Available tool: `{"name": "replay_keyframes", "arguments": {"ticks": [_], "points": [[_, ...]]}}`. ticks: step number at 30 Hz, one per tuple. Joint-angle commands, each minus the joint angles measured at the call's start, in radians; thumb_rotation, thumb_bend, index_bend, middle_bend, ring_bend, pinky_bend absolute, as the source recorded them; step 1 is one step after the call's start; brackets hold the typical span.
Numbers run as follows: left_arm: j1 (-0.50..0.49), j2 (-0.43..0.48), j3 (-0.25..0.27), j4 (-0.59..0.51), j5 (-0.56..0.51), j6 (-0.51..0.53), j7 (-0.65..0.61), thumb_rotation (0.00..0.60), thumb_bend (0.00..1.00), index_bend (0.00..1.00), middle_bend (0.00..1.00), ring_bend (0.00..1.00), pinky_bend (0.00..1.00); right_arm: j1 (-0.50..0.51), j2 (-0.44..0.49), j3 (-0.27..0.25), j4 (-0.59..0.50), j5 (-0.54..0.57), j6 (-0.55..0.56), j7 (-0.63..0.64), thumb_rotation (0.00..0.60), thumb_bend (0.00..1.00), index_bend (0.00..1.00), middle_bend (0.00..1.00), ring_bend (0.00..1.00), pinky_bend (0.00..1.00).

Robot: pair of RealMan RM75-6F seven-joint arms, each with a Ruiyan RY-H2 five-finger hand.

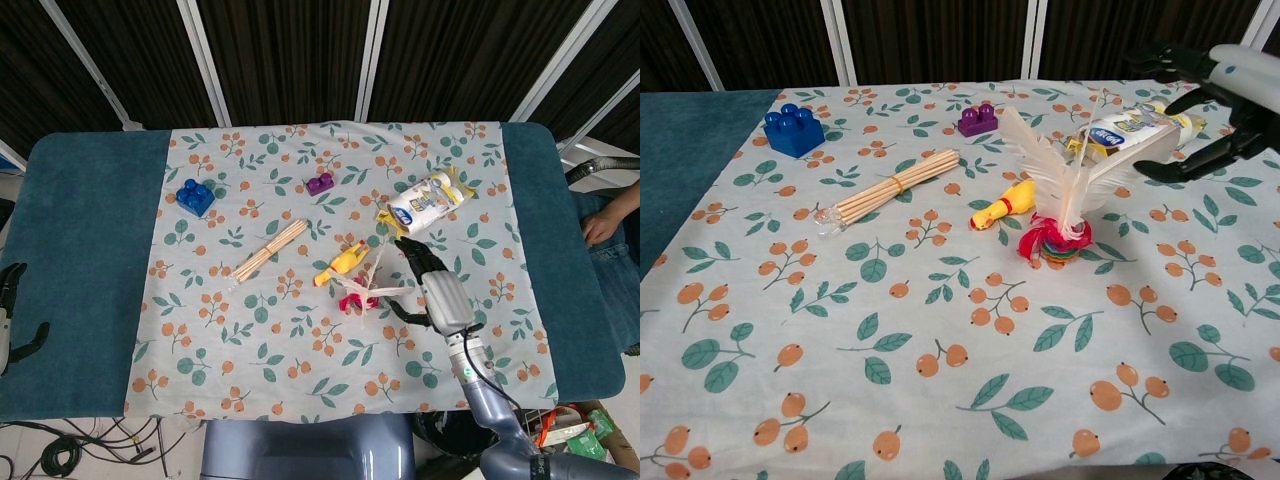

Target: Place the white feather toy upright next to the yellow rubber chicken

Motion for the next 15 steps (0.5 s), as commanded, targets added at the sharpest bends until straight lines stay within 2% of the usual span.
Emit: {"name": "replay_keyframes", "arguments": {"ticks": [1,5,8,11,15], "points": [[0.0,0.0,0.0,0.0,0.001,0.001,0.0,0.6,0.32,0.04,0.06,0.01,0.05,-0.051,0.116,-0.008,-0.088,-0.007,0.043,-0.009,0.6,0.2,0.0,0.02,0.04,0.15],[0.0,-0.001,0.001,0.0,0.006,0.003,0.002,0.6,0.32,0.04,0.06,0.01,0.05,-0.121,0.227,-0.031,-0.147,-0.06,0.128,-0.007,0.6,0.2,0.0,0.02,0.04,0.15],[0.0,-0.003,0.0,-0.001,0.005,0.004,0.005,0.6,0.32,0.04,0.06,0.01,0.05,-0.177,0.284,-0.075,-0.161,-0.114,0.192,-0.046,0.6,0.2,0.0,0.02,0.04,0.15],[0.0,-0.004,0.001,-0.001,0.005,0.005,0.009,0.6,0.32,0.04,0.06,0.01,0.05,-0.225,0.304,-0.12,-0.144,-0.158,0.25,-0.128,0.6,0.2,0.0,0.02,0.04,0.15],[0.001,-0.005,0.001,-0.001,0.007,0.009,0.011,0.6,0.32,0.04,0.06,0.01,0.05,-0.291,0.271,-0.173,-0.111,-0.212,0.334,-0.197,0.6,0.2,0.0,0.01,0.04,0.15]]}}
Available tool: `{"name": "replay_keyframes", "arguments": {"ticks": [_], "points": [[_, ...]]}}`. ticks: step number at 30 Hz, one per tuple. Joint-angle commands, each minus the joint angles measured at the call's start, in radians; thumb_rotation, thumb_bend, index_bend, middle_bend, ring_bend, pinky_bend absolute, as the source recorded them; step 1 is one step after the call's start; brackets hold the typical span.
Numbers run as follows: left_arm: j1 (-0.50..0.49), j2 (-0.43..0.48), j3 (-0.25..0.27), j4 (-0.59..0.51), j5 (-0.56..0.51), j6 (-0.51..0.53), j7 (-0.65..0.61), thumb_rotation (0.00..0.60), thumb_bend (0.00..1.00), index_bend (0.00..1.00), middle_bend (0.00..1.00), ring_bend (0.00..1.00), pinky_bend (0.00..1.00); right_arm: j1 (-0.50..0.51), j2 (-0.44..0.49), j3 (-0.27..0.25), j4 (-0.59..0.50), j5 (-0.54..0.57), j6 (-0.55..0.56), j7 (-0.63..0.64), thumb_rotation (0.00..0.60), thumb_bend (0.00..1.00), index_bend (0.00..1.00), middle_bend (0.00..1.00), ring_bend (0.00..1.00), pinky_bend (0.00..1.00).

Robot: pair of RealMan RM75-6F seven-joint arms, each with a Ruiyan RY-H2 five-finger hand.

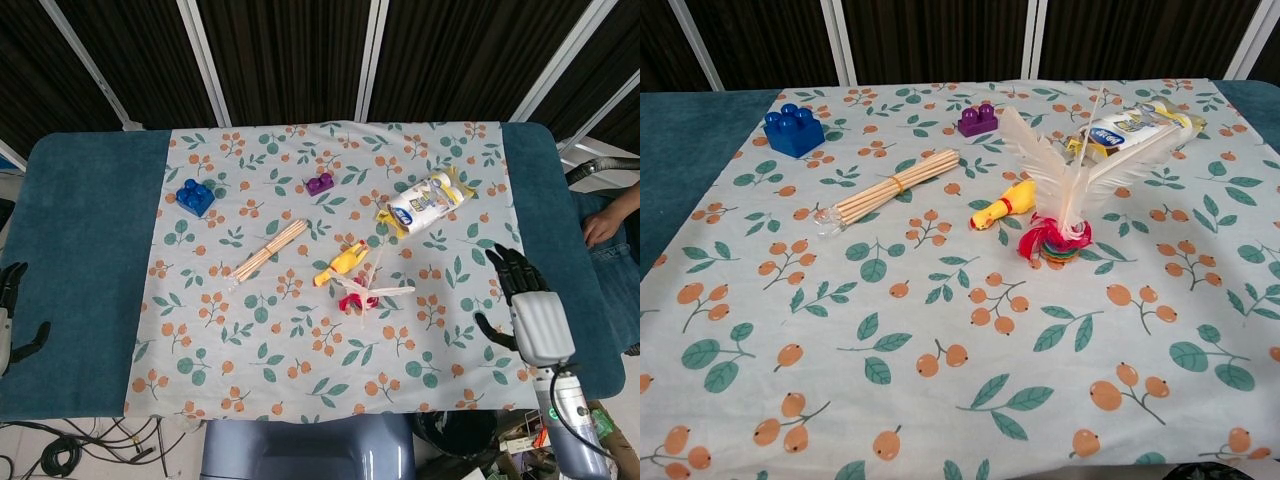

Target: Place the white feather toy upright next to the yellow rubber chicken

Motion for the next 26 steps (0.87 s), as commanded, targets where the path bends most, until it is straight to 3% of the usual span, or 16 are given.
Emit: {"name": "replay_keyframes", "arguments": {"ticks": [1,11,26], "points": [[0.001,0.0,0.0,0.0,0.0,0.002,0.001,0.6,0.32,0.04,0.06,0.01,0.05,-0.082,-0.025,-0.068,0.038,-0.066,0.099,-0.08,0.6,0.2,0.0,0.01,0.04,0.15],[0.002,0.001,0.001,0.001,0.005,0.004,-0.004,0.6,0.32,0.04,0.06,0.01,0.05,-0.132,-0.06,-0.089,0.169,-0.049,0.119,-0.009,0.6,0.19,0.0,0.01,0.04,0.15],[0.003,-0.004,0.002,0.003,0.007,0.009,0.006,0.6,0.32,0.04,0.06,0.01,0.05,-0.137,-0.07,-0.054,0.355,-0.027,0.1,0.183,0.6,0.19,0.0,0.02,0.04,0.15]]}}
